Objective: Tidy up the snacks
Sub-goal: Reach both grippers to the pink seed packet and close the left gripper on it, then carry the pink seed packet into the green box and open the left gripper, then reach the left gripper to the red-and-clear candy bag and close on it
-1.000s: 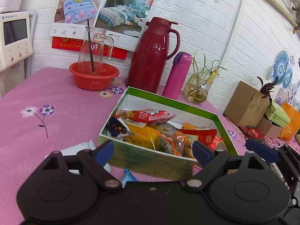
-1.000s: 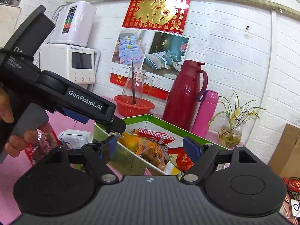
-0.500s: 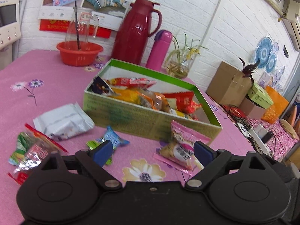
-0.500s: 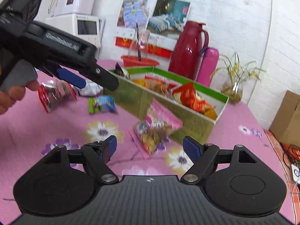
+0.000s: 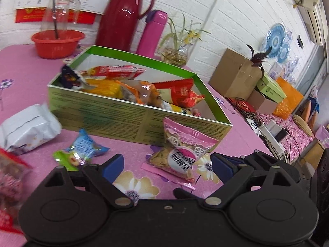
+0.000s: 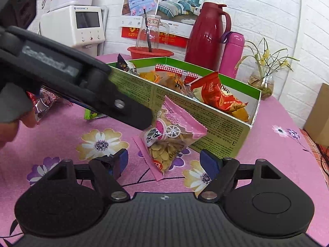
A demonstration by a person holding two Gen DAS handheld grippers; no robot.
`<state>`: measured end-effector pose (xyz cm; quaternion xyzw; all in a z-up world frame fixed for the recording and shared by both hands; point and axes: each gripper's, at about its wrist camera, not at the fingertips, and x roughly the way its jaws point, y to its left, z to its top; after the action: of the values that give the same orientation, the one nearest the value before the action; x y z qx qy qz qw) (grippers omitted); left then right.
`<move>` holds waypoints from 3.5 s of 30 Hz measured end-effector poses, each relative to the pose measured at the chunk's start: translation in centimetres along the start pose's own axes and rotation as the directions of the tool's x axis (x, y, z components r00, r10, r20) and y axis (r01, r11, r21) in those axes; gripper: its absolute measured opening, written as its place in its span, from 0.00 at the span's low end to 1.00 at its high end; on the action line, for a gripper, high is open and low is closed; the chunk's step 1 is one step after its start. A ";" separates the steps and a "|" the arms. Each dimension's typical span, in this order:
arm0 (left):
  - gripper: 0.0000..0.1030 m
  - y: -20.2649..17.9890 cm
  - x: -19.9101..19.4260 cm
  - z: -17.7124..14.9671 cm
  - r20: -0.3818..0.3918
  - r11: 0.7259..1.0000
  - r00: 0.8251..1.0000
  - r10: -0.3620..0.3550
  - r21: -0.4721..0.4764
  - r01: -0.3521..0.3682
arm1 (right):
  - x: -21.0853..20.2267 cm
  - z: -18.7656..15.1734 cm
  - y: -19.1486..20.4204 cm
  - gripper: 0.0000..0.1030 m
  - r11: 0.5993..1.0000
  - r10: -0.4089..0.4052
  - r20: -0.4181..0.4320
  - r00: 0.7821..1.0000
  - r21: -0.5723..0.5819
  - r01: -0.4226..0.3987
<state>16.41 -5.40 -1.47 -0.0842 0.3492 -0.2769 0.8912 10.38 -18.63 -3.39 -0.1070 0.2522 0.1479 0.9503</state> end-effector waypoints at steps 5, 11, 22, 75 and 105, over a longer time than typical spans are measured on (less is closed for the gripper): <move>0.84 0.3 3.1 1.1 -0.043 0.999 0.998 -0.044 -0.017 0.044 | 1.0 0.4 -0.7 1.00 0.999 0.026 -0.026 0.999 0.037 -0.025; 0.30 0.7 5.0 1.4 -0.093 0.996 0.992 -0.091 -0.027 0.089 | 2.6 0.9 -1.7 0.93 0.992 0.064 -0.068 0.996 0.117 -0.056; 0.27 -1.0 2.4 0.3 -0.065 0.998 0.996 -0.063 0.015 0.064 | -0.3 0.6 -1.0 0.59 0.986 0.086 -0.021 0.996 0.145 -0.082; 1.00 -1.5 5.1 8.2 0.163 0.993 0.987 -0.012 0.114 -0.007 | 2.5 5.1 -7.8 1.00 0.977 -0.068 0.137 0.988 0.208 0.038; 1.00 7.4 -13.4 -7.7 0.170 0.948 0.943 0.287 -0.192 -0.254 | -2.6 1.8 3.8 1.00 0.952 0.229 0.141 0.963 0.175 -0.252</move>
<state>6.42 8.48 -2.02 -0.1366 0.2899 -0.1114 0.9407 7.78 -15.15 -0.98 0.0253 0.2194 0.2439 0.9443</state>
